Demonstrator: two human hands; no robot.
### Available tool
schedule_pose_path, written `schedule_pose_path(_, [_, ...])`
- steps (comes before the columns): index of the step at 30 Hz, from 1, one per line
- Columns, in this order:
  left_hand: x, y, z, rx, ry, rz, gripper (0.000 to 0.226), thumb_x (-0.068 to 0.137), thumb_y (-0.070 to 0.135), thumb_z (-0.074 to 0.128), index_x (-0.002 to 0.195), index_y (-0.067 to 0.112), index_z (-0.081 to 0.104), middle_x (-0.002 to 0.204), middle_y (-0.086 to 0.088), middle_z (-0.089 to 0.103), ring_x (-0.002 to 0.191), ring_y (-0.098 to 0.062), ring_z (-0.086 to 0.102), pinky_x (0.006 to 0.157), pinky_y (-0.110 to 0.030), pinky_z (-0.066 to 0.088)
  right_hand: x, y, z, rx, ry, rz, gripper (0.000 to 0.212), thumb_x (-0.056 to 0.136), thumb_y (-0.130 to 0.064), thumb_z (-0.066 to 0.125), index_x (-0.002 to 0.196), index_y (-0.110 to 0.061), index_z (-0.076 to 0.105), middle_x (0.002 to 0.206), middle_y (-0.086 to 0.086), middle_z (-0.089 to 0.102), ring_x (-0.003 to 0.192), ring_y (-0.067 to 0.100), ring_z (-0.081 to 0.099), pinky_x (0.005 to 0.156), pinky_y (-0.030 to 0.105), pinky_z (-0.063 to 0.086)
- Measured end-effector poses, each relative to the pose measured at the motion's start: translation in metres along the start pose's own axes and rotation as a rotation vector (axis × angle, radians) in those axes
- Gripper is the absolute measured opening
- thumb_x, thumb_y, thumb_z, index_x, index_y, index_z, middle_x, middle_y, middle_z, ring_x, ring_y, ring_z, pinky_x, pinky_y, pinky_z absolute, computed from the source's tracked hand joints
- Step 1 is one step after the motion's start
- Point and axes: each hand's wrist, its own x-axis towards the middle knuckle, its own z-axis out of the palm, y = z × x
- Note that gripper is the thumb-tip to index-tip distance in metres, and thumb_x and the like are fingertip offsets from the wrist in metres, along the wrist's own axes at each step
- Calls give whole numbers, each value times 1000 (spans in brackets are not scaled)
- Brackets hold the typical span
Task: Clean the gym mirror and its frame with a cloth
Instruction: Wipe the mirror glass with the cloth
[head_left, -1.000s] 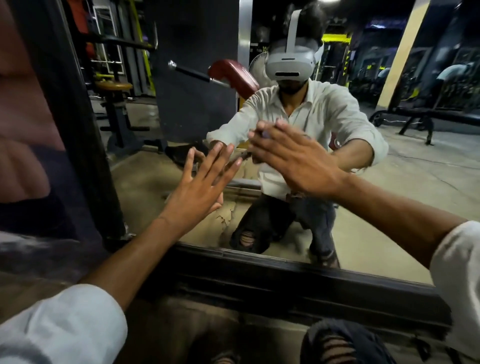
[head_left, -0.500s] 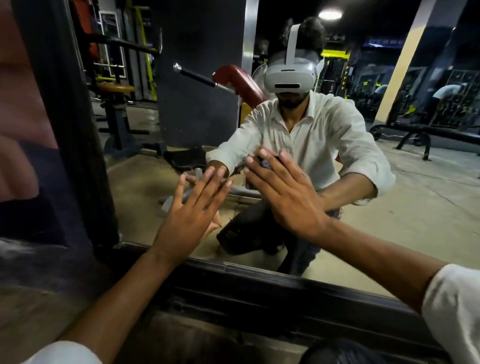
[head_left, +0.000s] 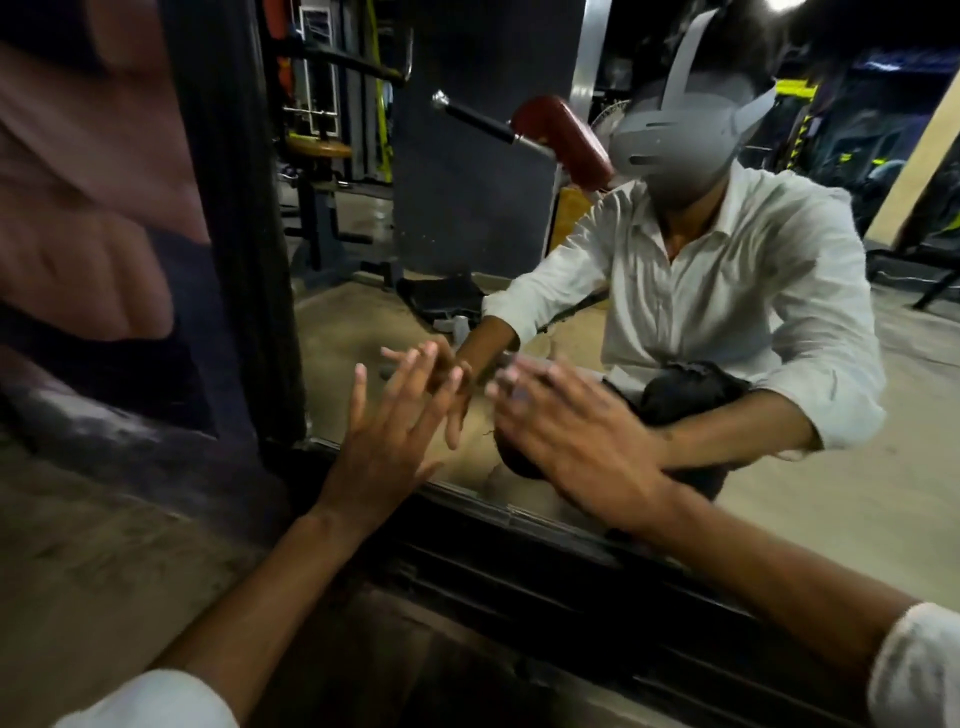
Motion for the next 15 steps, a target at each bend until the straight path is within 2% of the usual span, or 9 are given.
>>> schedule_pose_path(1, [4,-12,-3,1,-20,-49,126,76,51,88,171,16,13,177,-21,5,164,-36,10,121,-74,25,22,20,-10,-68,77,23,49,115,-16,26,163,-9,32,171,11,25,162,29,10,132,49,4])
schedule_pose_path(3, [9,-33,-7,36,-69,-44,123,82,54,82,172,18,7,177,-20,0,164,-36,5,122,-73,24,62,51,-31,-116,167,114,52,111,-10,31,163,-8,33,171,14,26,162,27,4,132,47,-2])
schedule_pose_path(5, [10,-46,-13,50,-110,1,125,81,52,83,172,18,4,178,-18,-3,165,-35,5,122,-72,26,84,57,-39,-90,191,175,53,112,-19,24,162,-7,35,171,16,28,162,32,12,132,49,-1])
schedule_pose_path(6, [10,-49,-15,47,-127,11,127,80,51,85,171,17,4,178,-17,-3,165,-35,6,121,-72,28,88,51,-34,-89,204,146,52,113,-22,28,162,-6,34,170,16,27,160,36,18,132,48,-3])
schedule_pose_path(8, [10,-51,-20,31,-156,9,130,76,47,90,171,16,8,179,-15,0,165,-33,9,119,-70,33,83,25,-12,-116,168,39,54,112,-19,34,163,-4,27,171,16,24,159,38,18,131,48,-5])
schedule_pose_path(10, [8,-53,-24,8,-187,-6,130,73,44,92,171,17,11,179,-12,2,164,-31,14,118,-67,37,71,-8,11,-112,58,-86,57,110,-19,38,164,-5,26,172,17,21,161,38,13,131,51,-4])
schedule_pose_path(12, [2,-54,-25,-13,-221,-8,128,74,42,91,171,17,11,179,-12,1,164,-31,15,117,-66,39,56,-32,25,-95,-51,-209,58,106,-21,50,160,-5,39,168,18,34,157,37,27,130,50,7])
schedule_pose_path(15, [-12,-56,-23,-25,-278,-53,131,75,42,92,171,17,7,179,-13,-4,164,-33,15,118,-65,39,57,-44,22,-135,-116,-286,50,104,-17,42,151,-4,53,158,19,49,150,36,42,129,48,7])
